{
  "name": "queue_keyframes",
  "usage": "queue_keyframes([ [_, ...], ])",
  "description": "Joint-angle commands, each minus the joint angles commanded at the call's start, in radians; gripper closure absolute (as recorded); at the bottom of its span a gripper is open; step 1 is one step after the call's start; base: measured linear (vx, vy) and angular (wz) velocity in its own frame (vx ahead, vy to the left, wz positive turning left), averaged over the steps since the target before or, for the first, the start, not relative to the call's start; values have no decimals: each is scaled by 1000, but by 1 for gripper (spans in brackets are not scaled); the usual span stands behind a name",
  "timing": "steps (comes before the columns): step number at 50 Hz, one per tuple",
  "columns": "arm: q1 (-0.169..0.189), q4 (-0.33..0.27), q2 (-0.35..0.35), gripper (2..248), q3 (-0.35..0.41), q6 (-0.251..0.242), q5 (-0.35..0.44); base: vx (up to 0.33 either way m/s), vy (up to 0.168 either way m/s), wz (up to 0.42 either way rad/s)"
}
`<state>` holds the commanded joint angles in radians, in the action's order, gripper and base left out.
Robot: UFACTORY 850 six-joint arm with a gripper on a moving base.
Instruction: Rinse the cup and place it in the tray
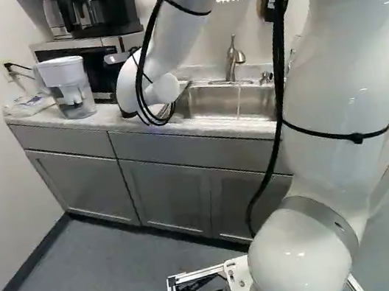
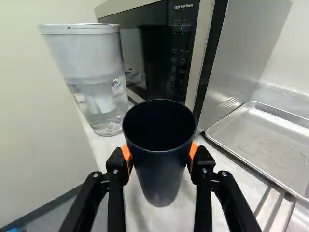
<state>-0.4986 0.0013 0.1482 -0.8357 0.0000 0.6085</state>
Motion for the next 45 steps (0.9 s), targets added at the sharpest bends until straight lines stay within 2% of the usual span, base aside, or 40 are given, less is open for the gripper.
queue_keyframes([
  [1,0,0,0,125,0,0,0,0,0,0],
  [23,4,0,-25,125,-1,0,0,0,0,0],
  [45,56,0,-106,125,36,0,-44,0,0,0],
])
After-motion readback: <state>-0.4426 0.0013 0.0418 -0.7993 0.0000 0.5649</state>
